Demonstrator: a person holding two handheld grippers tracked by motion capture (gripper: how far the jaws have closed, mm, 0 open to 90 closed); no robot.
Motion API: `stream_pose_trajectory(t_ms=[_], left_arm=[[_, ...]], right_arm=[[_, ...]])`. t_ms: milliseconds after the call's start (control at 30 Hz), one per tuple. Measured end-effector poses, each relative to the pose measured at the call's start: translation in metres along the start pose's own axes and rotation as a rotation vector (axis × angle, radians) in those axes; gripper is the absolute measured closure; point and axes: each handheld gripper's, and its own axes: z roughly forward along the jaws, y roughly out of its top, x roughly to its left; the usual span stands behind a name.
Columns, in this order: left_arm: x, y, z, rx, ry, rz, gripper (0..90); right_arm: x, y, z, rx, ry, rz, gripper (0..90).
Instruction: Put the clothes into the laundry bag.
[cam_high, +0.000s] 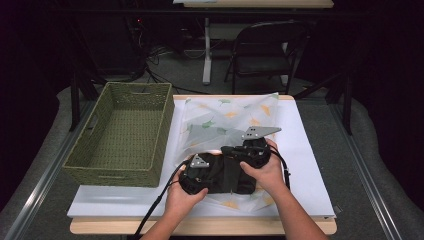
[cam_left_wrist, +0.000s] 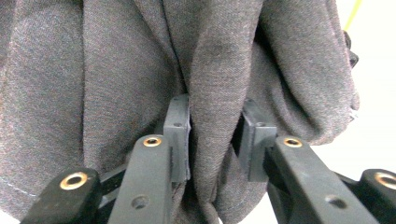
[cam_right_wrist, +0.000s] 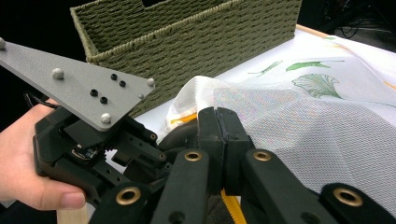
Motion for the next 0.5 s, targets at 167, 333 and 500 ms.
stream_pose_trajectory(t_ms=[167,333,500], left_arm=[[-0.0007,-0.0002,-0.0002,-0.004,0.005,-0.004,71.6],[-0.0017,0.0,-0.0005,-0.011,0.01,-0.009,72.5],[-0.0029,-0.0003,-0.0013,-0.022,0.017,-0.008,74.6]], right_arm=[[0.0005,-0.0001,0.0004,0.0,0.0,-0.004,89.7],[0.001,-0.0001,0.0004,0.002,0.0,-0.003,89.7],[0.0013,-0.0001,0.0003,0.003,0.001,-0.002,89.7]])
